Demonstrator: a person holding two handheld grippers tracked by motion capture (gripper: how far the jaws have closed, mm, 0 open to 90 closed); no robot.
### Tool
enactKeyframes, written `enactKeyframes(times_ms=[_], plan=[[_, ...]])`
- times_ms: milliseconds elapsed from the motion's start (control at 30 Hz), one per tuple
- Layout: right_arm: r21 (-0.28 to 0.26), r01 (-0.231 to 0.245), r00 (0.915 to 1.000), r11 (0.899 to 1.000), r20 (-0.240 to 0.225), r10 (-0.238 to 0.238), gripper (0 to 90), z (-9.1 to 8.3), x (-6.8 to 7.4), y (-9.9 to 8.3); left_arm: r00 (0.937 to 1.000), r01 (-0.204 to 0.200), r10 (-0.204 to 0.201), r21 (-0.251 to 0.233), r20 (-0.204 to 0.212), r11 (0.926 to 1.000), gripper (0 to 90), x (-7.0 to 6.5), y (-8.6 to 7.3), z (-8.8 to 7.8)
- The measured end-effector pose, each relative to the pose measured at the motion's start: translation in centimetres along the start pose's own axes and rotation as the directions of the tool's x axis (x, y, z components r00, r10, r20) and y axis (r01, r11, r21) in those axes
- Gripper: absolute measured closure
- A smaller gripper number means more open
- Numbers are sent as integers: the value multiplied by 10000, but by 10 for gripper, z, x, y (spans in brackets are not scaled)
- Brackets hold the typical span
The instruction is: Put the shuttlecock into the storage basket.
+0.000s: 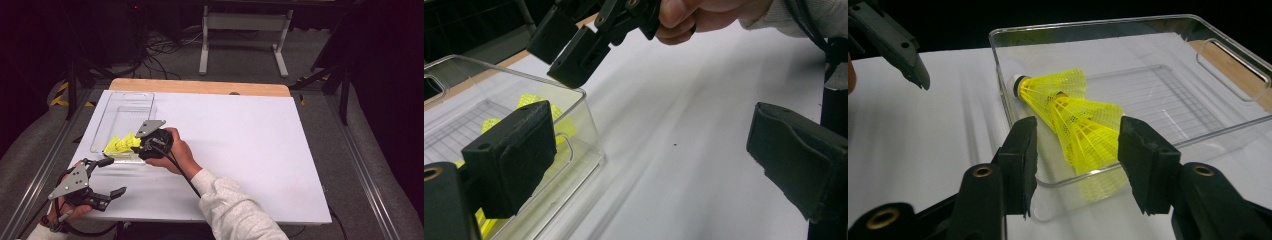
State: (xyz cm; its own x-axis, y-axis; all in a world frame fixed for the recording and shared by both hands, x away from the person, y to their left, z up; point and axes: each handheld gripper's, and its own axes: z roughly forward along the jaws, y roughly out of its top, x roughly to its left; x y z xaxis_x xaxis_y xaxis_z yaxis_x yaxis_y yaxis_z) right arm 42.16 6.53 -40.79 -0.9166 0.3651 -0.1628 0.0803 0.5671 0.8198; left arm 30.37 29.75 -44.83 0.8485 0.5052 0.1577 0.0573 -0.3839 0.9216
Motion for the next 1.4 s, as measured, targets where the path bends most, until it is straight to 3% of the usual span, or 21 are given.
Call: enactKeyframes(times_ms=[800,1400], plan=[[-351,84,9973,9994,735,-58,442,-29,-6,-11,10000,-35,35,135,35,9999,66,-1,0,4],[-395,218,9936,9990,1114,-173,424,-54,-9,-29,10000,-51,51,191,42,9998,66,-1,0,5]])
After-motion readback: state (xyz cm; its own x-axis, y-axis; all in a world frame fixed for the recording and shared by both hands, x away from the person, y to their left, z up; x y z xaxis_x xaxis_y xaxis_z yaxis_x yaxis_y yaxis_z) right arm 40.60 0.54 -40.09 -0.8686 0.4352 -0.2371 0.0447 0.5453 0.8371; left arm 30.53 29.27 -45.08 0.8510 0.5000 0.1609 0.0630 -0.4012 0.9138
